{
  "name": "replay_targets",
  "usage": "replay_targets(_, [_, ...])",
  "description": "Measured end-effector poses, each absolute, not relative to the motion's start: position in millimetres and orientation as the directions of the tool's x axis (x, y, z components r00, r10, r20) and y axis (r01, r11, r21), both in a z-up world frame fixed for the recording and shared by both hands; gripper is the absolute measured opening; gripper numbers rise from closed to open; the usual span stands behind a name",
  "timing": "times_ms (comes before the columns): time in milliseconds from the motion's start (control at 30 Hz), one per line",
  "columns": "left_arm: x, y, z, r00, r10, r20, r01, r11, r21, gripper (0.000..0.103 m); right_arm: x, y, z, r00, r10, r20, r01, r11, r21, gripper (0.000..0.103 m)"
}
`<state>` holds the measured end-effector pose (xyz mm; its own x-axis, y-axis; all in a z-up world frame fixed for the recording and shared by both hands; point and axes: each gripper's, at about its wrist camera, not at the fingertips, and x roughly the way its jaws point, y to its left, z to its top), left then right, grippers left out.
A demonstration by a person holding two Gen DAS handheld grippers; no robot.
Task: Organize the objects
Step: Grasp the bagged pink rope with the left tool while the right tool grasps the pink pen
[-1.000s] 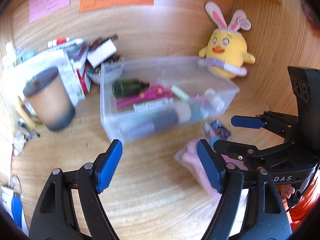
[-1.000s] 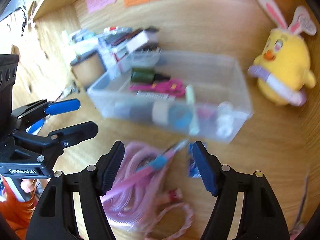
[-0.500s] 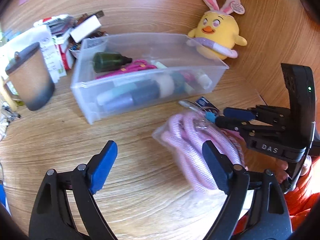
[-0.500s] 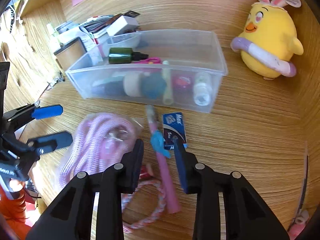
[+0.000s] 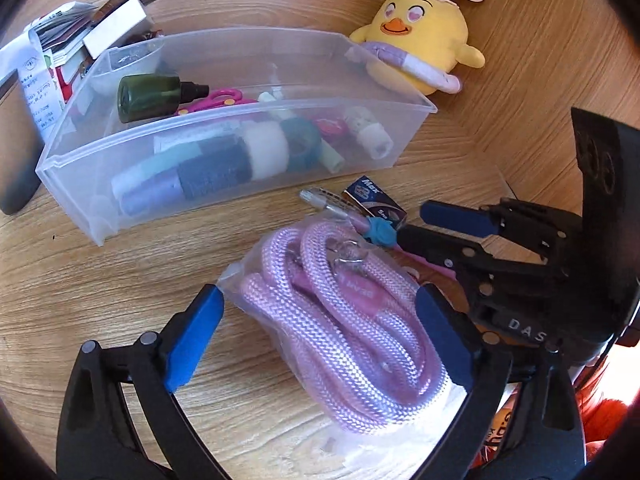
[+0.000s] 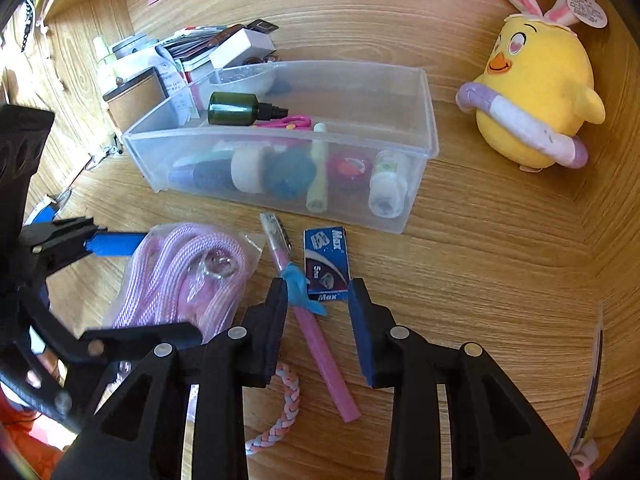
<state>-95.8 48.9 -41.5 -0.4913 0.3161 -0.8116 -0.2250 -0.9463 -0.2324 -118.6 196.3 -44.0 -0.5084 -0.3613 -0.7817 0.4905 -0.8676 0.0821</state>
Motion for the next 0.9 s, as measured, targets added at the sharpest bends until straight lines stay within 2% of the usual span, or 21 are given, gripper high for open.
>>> replay_targets(67, [-93.7,41.2,-44.9,-0.496,0.289,-0.819,-0.211,-0.955,-0.209,0.098,-115.7,195.1,-45.8,-0.501,-0.362,-0.786,0.497,-0.864,0.081,0.029])
replay_targets(200, [-87.4,19.7,-49.8,-0.467,0.319,-0.825,-0.201,-0.947,-0.252,0.098,-110.6,191.8,-51.0,-0.479,-0.37,-0.796,0.514,-0.853,0.087,0.029])
replay_targets(467, [-77.0,6.6,-35.3,-0.505,0.189,-0.842,-0.189,-0.976,-0.106,0.098,-103.1,183.6,-51.9,-0.452,-0.396,-0.8,0.545,-0.832,0.104,0.029])
replay_targets(633, [-72.0,21.0,-26.3,-0.512,0.247,-0.823,-0.271,-0.955,-0.118,0.098,-112.2,182.6,-50.6,-0.464,-0.38,-0.8,0.537,-0.839,0.087,0.029])
replay_targets(767, [-72.8,43.5,-33.7,-0.503,0.223,-0.835,-0.349,-0.936,-0.04,0.098,-120.9,178.1,-54.1,-0.459,-0.372,-0.807,0.542,-0.837,0.078,0.029])
replay_targets(900, [-82.0,50.3,-45.0,-0.488,0.209,-0.847,-0.362,-0.932,-0.022,0.097,-123.8,175.7,-56.9,-0.464,-0.373,-0.804,0.544,-0.836,0.073,0.025])
